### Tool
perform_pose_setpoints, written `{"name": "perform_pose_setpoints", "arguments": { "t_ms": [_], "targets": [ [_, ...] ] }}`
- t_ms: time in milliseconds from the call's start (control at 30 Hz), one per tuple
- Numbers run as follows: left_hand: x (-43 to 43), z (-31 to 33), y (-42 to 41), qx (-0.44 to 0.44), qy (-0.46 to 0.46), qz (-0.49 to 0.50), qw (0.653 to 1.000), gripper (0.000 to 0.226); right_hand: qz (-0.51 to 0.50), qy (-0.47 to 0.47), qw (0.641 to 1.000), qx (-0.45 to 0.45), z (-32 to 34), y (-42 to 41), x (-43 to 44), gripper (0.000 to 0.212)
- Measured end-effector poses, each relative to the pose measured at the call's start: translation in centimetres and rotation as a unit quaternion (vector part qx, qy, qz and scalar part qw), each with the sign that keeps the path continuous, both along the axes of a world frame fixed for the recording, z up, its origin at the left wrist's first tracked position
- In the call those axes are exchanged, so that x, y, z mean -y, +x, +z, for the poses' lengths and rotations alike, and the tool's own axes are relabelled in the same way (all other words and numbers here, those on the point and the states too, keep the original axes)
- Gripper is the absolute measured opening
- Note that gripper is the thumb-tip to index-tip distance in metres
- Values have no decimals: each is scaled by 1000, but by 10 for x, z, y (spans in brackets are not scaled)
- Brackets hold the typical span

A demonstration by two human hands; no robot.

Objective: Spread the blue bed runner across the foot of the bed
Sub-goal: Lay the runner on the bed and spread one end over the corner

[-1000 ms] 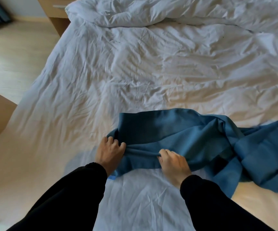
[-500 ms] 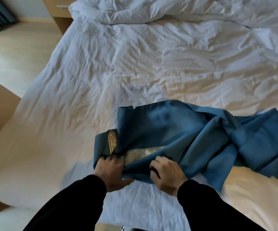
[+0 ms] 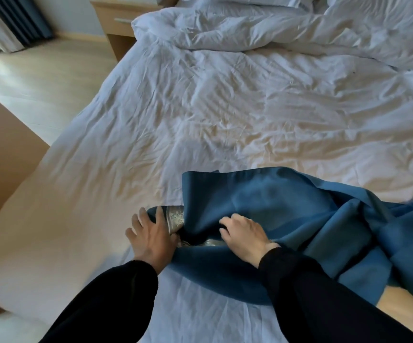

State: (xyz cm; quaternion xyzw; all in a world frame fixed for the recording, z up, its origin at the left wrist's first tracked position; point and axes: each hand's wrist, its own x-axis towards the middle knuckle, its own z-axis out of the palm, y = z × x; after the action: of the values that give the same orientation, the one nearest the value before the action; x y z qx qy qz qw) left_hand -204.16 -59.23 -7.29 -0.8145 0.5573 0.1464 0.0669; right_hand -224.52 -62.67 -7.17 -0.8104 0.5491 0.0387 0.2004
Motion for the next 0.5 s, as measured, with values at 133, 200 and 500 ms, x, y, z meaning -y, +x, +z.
{"name": "perform_pose_setpoints", "arguments": {
  "t_ms": [133, 200, 500],
  "targets": [
    [26, -18, 14, -7, -5, -86, 996, 79, 8, -15, 1000, -25, -8, 31, 23, 31],
    [35, -21, 16, -5, 8, -80, 997, 68, -13, -35, 999, -27, -13, 44, 30, 35],
    [49, -34, 42, -102, 27, -136, 985, 31, -92, 25, 995, -34, -14, 103, 80, 79]
  ]
}}
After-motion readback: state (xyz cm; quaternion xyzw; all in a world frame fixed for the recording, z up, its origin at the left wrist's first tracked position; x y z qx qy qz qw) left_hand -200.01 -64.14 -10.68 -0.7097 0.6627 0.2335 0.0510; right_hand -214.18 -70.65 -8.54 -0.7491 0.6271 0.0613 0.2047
